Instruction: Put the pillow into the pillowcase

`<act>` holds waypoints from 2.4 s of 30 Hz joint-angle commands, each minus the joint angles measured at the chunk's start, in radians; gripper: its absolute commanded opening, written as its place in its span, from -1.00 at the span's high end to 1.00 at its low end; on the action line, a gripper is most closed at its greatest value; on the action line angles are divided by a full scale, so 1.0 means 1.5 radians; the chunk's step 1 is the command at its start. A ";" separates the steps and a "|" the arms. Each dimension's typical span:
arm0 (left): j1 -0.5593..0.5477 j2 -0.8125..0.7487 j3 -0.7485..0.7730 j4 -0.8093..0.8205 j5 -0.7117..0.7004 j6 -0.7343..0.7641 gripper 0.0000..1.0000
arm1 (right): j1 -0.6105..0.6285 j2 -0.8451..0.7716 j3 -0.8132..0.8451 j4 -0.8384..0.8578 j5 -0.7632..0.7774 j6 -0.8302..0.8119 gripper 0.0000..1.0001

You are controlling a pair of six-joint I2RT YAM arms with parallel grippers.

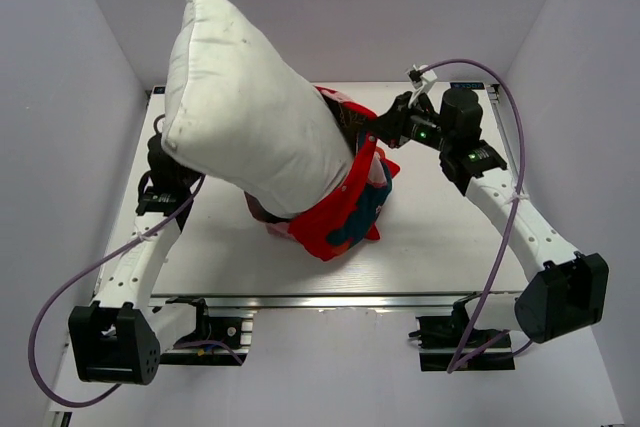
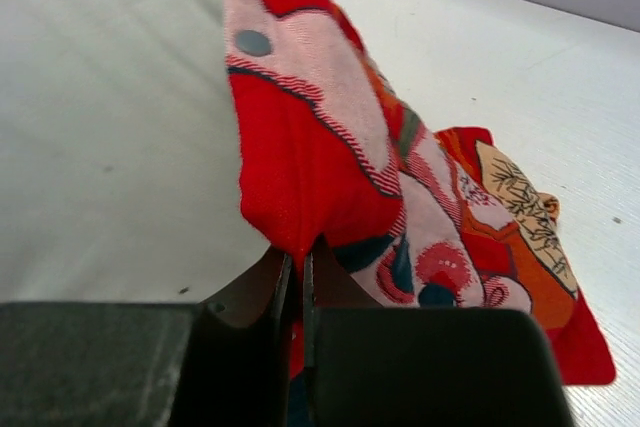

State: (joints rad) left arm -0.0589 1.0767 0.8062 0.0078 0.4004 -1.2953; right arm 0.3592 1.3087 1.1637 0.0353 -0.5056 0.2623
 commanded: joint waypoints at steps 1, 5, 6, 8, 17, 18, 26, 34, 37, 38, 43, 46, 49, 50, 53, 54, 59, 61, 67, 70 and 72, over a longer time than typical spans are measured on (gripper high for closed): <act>-0.001 -0.021 0.047 0.111 0.019 0.017 1.00 | -0.002 -0.042 0.008 0.043 -0.048 0.018 1.00; 0.000 0.026 0.074 0.219 0.090 0.007 1.00 | -0.002 -0.065 -0.020 0.055 -0.061 0.018 1.00; 0.000 0.039 0.086 0.265 0.096 -0.011 1.00 | -0.001 -0.062 -0.022 0.076 -0.062 0.033 1.00; -0.001 0.080 0.096 0.363 0.121 -0.035 1.00 | 0.002 -0.048 -0.013 0.098 -0.061 0.052 1.00; -0.005 0.187 0.298 0.591 0.278 -0.106 1.00 | 0.012 0.116 0.306 0.180 0.038 0.133 1.00; -0.005 0.181 0.310 0.600 0.307 -0.118 1.00 | -0.002 0.136 0.335 0.190 0.044 0.138 1.00; 0.017 0.141 0.382 0.068 0.227 0.112 1.00 | 0.158 -0.002 0.267 0.249 -0.197 -0.025 1.00; 0.025 0.234 0.520 0.085 0.203 0.072 1.00 | 0.227 -0.049 0.138 0.172 0.081 -0.224 1.00; 0.025 0.233 0.556 0.108 0.261 0.052 1.00 | 0.011 0.140 0.415 0.086 0.134 -0.073 1.00; 0.025 0.225 0.558 0.102 0.271 0.051 1.00 | -0.064 0.246 0.511 0.037 0.132 -0.046 1.00; 0.025 0.197 0.568 0.094 0.247 0.050 1.00 | -0.001 0.229 0.549 -0.011 0.010 -0.122 1.00; 0.025 0.234 0.602 0.116 0.229 0.036 1.00 | 0.228 0.037 0.332 0.081 0.007 -0.228 1.00; 0.025 0.269 0.634 0.135 0.217 0.024 1.00 | 0.403 -0.063 0.214 0.093 0.010 -0.268 1.00; 0.025 0.275 0.658 0.132 0.218 0.024 1.00 | 0.418 -0.071 0.212 0.095 0.023 -0.296 1.00; 0.025 0.284 0.689 0.116 0.229 0.030 1.00 | 0.304 -0.018 0.224 0.164 0.167 -0.354 1.00; 0.025 0.281 0.688 0.113 0.232 0.031 1.00 | 0.236 0.012 0.283 0.196 0.168 -0.292 1.00; 0.025 0.258 0.651 0.123 0.227 0.031 1.00 | 0.029 0.161 0.516 0.117 0.181 -0.136 1.00; 0.025 0.260 0.649 0.130 0.226 0.030 1.00 | 0.047 0.124 0.438 0.154 0.106 -0.120 1.00; 0.026 0.274 0.671 0.136 0.227 0.018 1.00 | 0.368 -0.059 0.226 0.151 0.052 -0.229 1.00; 0.026 0.282 0.689 0.131 0.230 0.018 1.00 | 0.401 -0.064 0.198 0.158 0.105 -0.289 1.00; 0.026 0.282 0.692 0.130 0.234 0.017 1.00 | 0.344 -0.025 0.217 0.199 0.208 -0.320 1.00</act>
State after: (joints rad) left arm -0.0139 1.5196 1.7878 0.1226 0.8097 -1.2583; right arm 0.9424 1.2804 1.4433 0.1219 -0.2813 -0.1310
